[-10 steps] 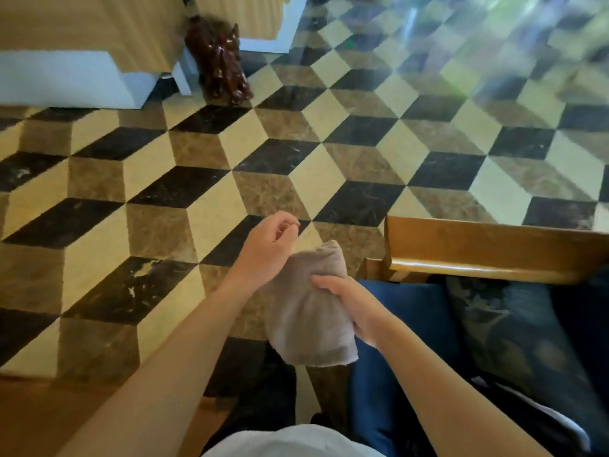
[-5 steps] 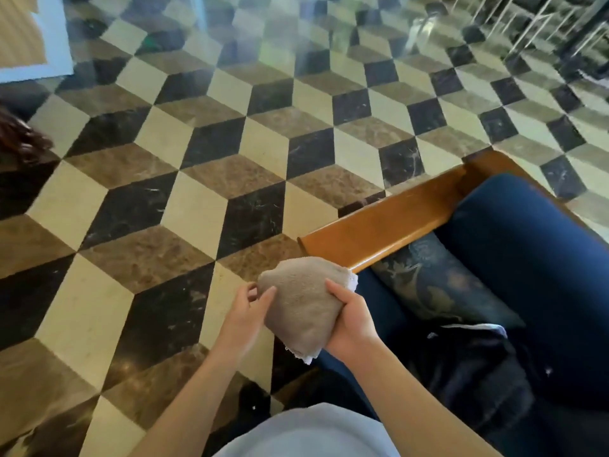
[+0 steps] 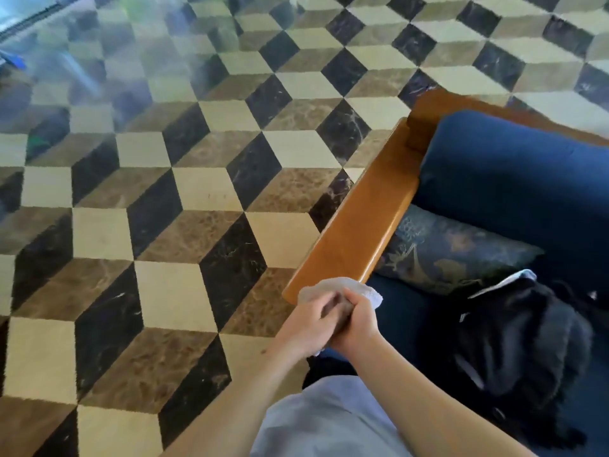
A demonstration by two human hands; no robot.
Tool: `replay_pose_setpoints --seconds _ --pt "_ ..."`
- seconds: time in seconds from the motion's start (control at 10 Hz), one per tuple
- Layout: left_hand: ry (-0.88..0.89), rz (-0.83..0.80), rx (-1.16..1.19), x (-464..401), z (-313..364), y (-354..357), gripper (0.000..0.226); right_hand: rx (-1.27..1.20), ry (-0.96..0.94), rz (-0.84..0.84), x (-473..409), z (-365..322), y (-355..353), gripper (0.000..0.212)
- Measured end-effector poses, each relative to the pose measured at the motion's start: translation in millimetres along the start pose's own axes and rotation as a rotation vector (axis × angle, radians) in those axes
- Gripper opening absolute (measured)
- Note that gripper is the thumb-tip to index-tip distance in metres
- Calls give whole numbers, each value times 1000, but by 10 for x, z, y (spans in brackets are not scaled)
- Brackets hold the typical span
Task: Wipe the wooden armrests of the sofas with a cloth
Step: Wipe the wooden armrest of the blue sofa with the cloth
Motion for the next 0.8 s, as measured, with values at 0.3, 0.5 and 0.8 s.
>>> replay_pose_setpoints --seconds 0.3,0.5,0.8 --pt "66 -335 -249 -849 312 -244 80 -201 -73 43 -372 -524 315 36" --pt "152 -607 -430 -1438 587 -200 75 -478 -154 93 -614 -849 302 26" --pt "630 -721 -564 -2503 765 -603 39 -1141 -283 29 -1066 -871 976 55"
Point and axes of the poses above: each hand's wrist, its own x-axis away from the middle knuckle, its own y-axis out of the palm, z = x × y, the point moved 4 cm from there along -x, towards the middle knuckle, and after that the axes turned 2 degrees about x, right-handed, at the moved point
